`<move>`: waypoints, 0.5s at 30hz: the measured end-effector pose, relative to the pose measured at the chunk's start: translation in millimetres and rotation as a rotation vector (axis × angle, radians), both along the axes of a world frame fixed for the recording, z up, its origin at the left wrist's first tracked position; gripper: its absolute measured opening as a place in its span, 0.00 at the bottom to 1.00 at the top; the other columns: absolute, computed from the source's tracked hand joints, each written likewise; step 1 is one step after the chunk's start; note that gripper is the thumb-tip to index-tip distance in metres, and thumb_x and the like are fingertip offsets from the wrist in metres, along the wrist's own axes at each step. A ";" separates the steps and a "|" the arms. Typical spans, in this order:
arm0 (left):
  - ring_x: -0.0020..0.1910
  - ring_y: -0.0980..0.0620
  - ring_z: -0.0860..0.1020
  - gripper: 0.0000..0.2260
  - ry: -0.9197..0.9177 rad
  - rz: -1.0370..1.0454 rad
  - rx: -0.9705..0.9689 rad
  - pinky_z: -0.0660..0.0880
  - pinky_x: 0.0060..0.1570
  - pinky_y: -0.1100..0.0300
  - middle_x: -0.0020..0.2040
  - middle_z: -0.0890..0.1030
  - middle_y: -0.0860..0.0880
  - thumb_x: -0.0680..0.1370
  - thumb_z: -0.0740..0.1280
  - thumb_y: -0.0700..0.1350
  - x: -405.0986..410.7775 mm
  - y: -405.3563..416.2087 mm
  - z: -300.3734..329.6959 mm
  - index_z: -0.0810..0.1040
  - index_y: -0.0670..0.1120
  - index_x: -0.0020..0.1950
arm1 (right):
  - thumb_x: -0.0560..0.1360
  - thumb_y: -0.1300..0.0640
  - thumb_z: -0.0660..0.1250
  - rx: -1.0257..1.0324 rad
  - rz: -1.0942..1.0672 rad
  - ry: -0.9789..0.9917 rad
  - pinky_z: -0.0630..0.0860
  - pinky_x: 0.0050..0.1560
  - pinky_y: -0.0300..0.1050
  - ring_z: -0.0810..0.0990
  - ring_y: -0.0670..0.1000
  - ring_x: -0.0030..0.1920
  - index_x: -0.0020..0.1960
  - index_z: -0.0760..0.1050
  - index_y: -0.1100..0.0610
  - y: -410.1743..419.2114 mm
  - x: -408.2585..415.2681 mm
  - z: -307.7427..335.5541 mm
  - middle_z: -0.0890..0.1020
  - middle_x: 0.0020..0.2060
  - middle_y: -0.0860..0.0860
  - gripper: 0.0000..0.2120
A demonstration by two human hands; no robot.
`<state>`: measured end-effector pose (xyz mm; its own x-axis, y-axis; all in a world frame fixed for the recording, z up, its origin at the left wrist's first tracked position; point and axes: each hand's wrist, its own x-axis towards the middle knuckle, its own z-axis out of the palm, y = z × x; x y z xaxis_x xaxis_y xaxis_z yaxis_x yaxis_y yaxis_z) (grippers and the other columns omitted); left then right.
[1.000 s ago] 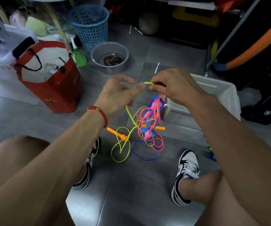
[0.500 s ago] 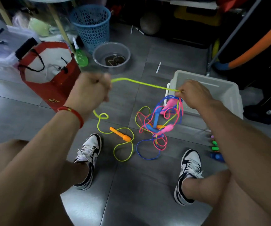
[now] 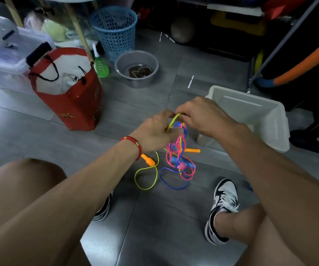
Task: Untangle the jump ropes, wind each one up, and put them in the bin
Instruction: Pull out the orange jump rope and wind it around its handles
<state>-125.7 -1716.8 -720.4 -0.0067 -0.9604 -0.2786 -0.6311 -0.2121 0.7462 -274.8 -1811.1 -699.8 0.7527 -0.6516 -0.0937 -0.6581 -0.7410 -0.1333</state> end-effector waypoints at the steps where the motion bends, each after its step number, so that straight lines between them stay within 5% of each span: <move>1: 0.47 0.45 0.81 0.08 -0.086 0.015 -0.039 0.74 0.45 0.57 0.43 0.83 0.46 0.80 0.67 0.50 1.0 -0.6 0.1 0.77 0.47 0.55 | 0.80 0.46 0.63 -0.004 0.007 0.007 0.77 0.46 0.54 0.81 0.62 0.52 0.54 0.82 0.49 0.4 -0.8 -0.9 0.84 0.47 0.56 0.11; 4: 0.40 0.46 0.78 0.12 -0.214 0.074 -0.173 0.66 0.38 0.63 0.38 0.80 0.47 0.82 0.63 0.49 7.2 -0.8 0.5 0.79 0.49 0.40 | 0.81 0.46 0.62 -0.010 0.006 -0.005 0.75 0.42 0.52 0.80 0.60 0.49 0.49 0.80 0.51 -1.6 -4.5 -6.5 0.83 0.43 0.53 0.11; 7: 0.31 0.55 0.73 0.14 -0.142 0.118 -0.287 0.64 0.33 0.70 0.30 0.75 0.52 0.83 0.63 0.46 8.0 -0.5 15.6 0.79 0.47 0.38 | 0.79 0.49 0.64 0.024 -0.076 -0.002 0.69 0.39 0.49 0.78 0.59 0.48 0.39 0.69 0.51 -8.9 -11.6 -18.8 0.73 0.39 0.48 0.12; 10: 0.26 0.62 0.70 0.16 -0.027 0.235 -0.363 0.65 0.32 0.65 0.28 0.75 0.53 0.84 0.62 0.46 10.1 4.9 33.9 0.80 0.45 0.38 | 0.78 0.50 0.64 0.041 -0.207 -0.015 0.67 0.41 0.47 0.78 0.60 0.52 0.39 0.67 0.50 -20.1 -22.9 -33.7 0.72 0.42 0.48 0.11; 15: 0.31 0.49 0.74 0.15 -0.010 0.337 -0.569 0.72 0.37 0.54 0.29 0.77 0.45 0.82 0.61 0.49 15.0 23.5 46.1 0.78 0.44 0.40 | 0.80 0.51 0.61 -0.076 -0.346 -0.008 0.70 0.47 0.50 0.78 0.61 0.58 0.47 0.77 0.51 -30.7 -27.8 -39.5 0.78 0.53 0.55 0.08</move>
<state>-110.7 -1693.3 -674.2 0.3198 -0.9068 0.2746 -0.6068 0.0266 0.7944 -302.6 -1841.8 -739.2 0.4868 -0.8730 -0.0300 -0.8710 -0.4825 -0.0929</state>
